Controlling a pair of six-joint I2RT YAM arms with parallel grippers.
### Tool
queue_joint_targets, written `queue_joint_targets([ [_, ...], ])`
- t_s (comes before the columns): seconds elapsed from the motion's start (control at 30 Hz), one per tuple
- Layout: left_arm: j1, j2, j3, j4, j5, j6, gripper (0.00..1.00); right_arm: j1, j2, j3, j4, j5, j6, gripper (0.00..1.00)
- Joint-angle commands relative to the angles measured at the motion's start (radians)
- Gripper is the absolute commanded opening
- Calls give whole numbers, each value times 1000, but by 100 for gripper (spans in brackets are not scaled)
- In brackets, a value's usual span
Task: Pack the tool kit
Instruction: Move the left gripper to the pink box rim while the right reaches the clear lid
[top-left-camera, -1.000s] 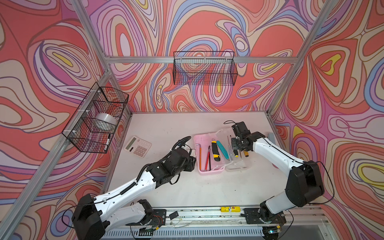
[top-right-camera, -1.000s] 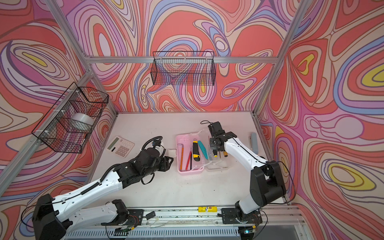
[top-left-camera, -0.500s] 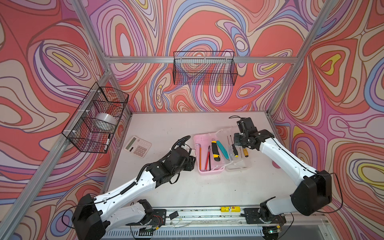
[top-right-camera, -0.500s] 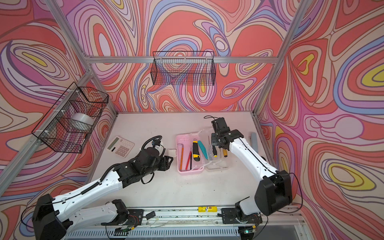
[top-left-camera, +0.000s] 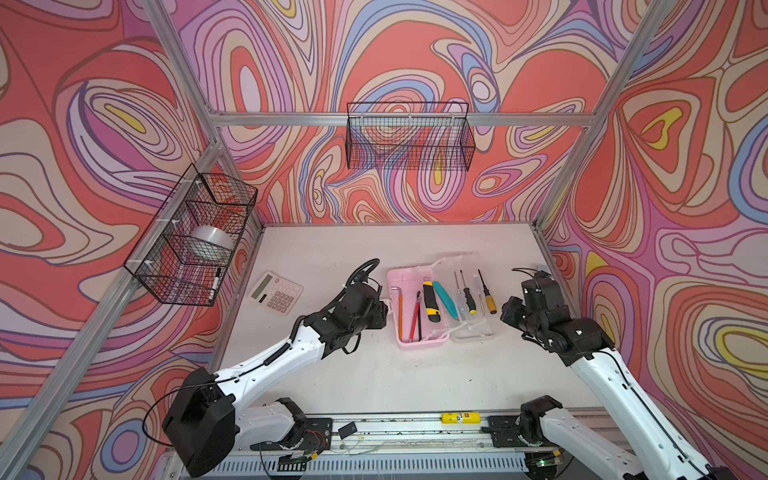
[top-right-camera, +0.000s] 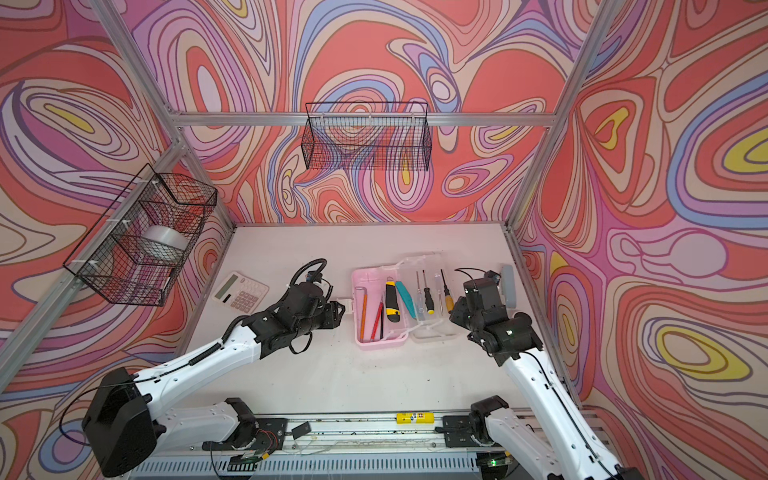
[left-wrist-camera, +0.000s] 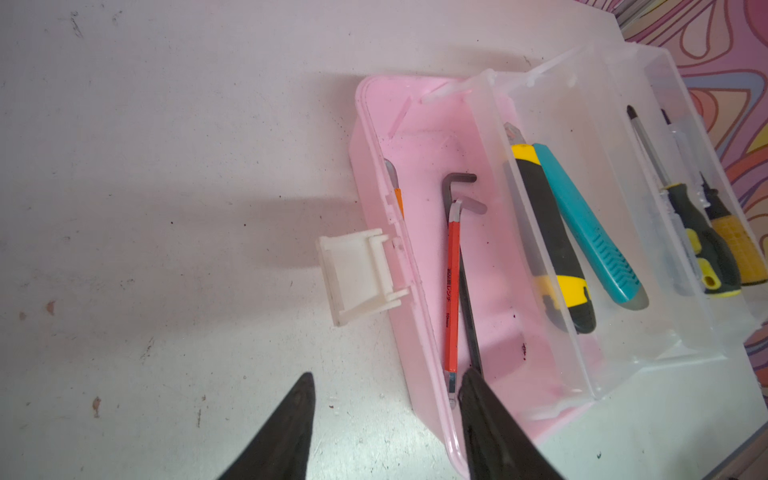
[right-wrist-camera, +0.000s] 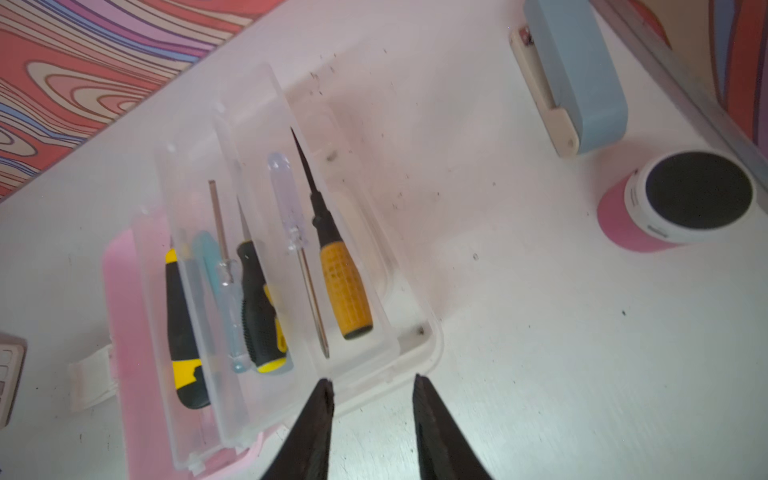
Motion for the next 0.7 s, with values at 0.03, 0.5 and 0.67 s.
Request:
queue_joint_targets([
  [0.03,39,62,50,74,54,38,56,-3,-65,-88,-3,-47,136,35],
  [0.5,142,440,284,149,179,81,54,-21,-28,-268,170,-81,170,39],
  [0.67,161,544,360,154,208,73,49,-53,-6,-300,240,-104,154,38],
])
